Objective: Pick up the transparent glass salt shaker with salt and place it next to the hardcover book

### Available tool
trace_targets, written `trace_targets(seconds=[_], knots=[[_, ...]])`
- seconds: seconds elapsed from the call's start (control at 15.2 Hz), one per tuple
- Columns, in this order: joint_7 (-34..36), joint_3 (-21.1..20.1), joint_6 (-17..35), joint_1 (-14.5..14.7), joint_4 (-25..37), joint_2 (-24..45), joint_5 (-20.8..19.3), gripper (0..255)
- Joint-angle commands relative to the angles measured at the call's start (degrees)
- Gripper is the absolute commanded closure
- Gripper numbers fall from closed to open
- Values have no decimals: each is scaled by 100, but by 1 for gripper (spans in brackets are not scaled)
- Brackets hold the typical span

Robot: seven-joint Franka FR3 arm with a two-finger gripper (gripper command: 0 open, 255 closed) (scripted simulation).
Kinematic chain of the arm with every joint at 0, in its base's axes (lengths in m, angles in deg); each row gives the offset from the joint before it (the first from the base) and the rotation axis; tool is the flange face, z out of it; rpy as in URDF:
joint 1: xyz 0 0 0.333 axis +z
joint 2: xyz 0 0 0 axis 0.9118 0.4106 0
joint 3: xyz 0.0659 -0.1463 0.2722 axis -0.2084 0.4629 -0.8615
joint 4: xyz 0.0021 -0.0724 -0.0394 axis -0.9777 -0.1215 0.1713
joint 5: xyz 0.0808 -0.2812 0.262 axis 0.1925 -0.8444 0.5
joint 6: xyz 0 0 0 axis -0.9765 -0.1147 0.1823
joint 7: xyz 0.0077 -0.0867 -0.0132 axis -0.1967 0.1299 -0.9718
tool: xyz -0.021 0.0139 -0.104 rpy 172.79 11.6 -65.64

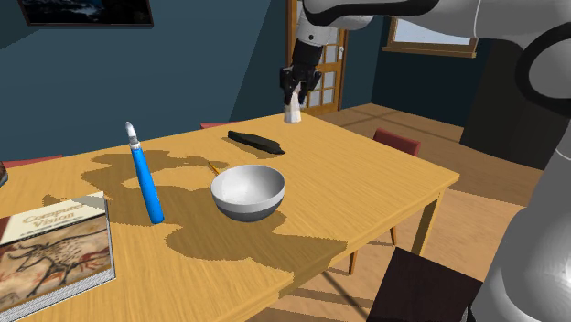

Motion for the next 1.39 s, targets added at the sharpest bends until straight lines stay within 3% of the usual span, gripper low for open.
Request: trace_targets(seconds=[0.0, 0.66, 1.32], knots=[[130, -64, 7, 63, -21, -24, -35, 255], [1501, -757, 429, 712, -330, 8, -388, 255], [2870, -1369, 593, 1396, 123, 634, -838, 255]])
